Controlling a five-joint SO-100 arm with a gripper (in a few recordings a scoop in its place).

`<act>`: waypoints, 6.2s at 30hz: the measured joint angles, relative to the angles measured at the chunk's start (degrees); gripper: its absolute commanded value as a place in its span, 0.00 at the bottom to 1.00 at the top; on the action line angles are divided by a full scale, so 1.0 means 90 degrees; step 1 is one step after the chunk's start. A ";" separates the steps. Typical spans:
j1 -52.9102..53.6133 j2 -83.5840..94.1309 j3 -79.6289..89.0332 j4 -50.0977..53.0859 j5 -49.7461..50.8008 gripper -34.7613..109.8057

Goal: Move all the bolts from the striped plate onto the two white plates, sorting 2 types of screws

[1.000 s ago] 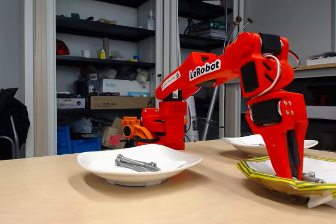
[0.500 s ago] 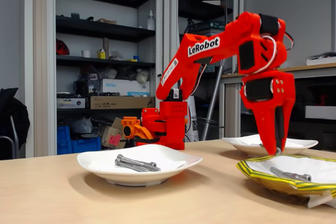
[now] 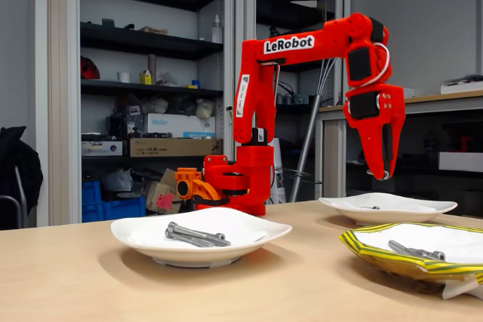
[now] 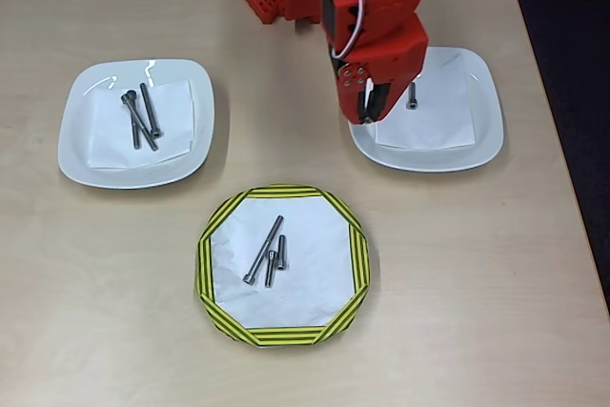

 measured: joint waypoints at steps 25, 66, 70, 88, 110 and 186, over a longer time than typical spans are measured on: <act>-0.1406 0.1035 0.2197 -0.2852 0.1553 0.33; 0.2676 -0.2998 -0.1260 -0.4033 -0.3242 0.30; 0.2900 -0.2998 -0.1260 -0.4033 -0.3291 0.30; 0.3096 -0.3232 -0.1572 -0.3916 -0.3281 0.30; 0.2871 -0.3271 -0.2129 -0.3564 -0.3164 0.31; 0.2354 -0.4131 -0.3350 -0.2773 -0.3027 0.27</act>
